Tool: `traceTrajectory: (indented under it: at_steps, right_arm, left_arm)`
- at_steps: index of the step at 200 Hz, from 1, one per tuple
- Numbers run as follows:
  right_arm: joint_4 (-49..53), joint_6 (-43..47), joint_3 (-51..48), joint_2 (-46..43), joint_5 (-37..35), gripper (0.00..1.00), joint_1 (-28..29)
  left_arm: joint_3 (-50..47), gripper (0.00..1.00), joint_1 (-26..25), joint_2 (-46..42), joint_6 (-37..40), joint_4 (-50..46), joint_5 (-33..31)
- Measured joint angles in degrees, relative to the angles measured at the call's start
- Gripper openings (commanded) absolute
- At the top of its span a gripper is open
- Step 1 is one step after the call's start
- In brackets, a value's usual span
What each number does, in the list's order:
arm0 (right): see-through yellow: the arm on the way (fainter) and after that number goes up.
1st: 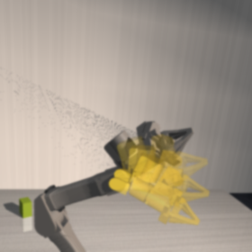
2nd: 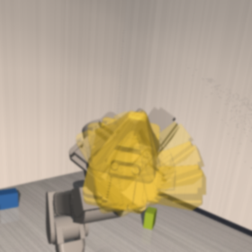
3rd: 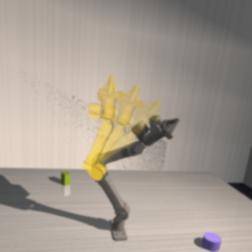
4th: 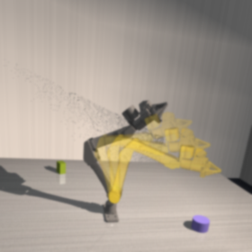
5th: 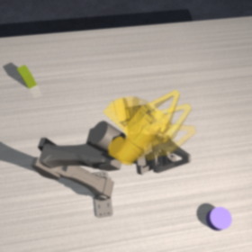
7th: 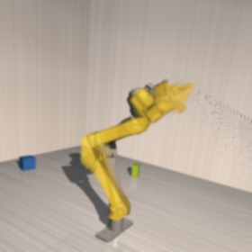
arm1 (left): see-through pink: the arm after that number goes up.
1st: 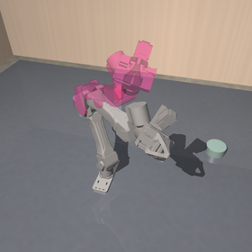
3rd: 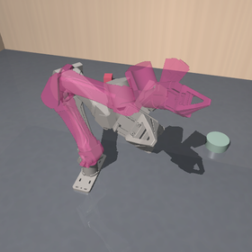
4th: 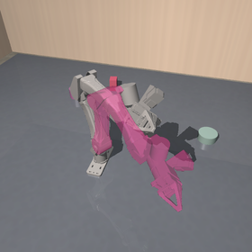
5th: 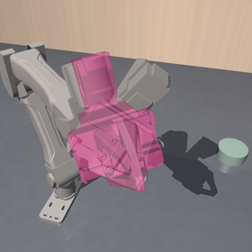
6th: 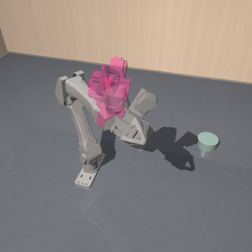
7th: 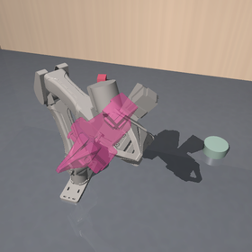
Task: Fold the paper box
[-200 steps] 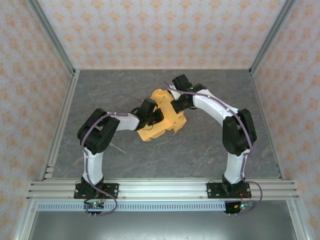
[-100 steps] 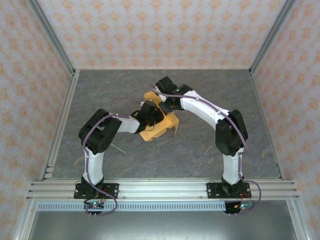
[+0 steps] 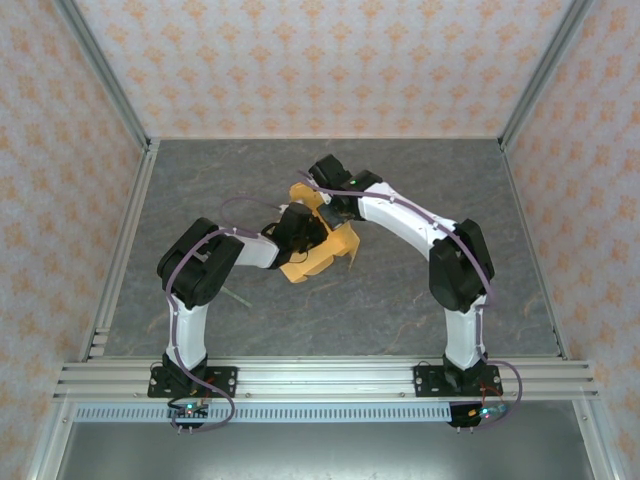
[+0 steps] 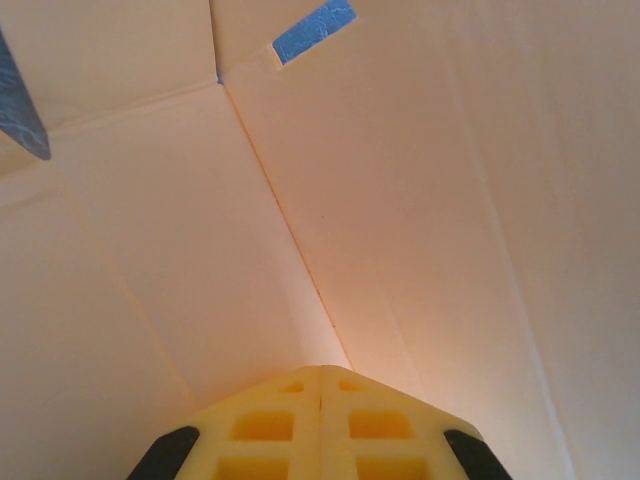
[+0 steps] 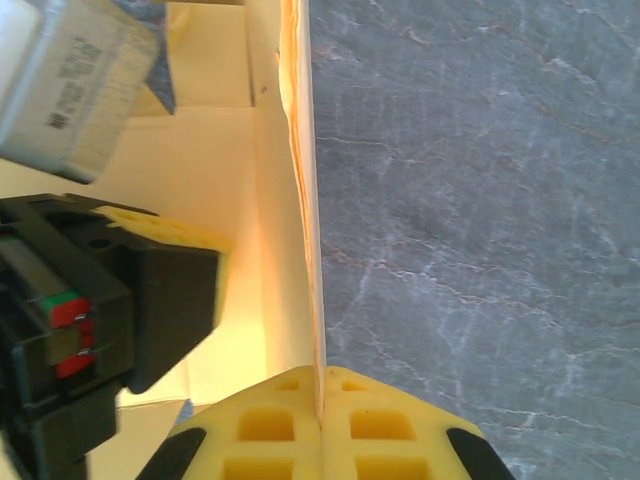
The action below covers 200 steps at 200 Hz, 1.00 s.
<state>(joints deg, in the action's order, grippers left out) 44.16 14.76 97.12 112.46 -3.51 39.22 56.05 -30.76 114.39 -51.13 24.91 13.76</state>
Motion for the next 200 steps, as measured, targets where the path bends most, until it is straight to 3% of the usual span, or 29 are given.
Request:
traceTrajectory:
  at_steps: [99, 146, 200]
  right_arm:
    - [-8.72, 12.52, -5.42, 0.90, -14.40, 0.00, 0.39]
    - [-17.90, 23.41, -12.00, -0.17, -18.78, 0.00, 0.39]
    - [-30.25, 38.29, -20.41, -4.37, -17.97, 0.00, -0.02]
  left_arm:
    - [-9.27, 0.28, 1.42, -9.81, 0.17, -2.95, -0.15]
    - [-12.15, 0.27, 3.19, -15.80, 0.96, -6.10, 0.39]
    - [-15.78, 0.25, 3.17, -16.41, 1.68, -6.51, 1.22]
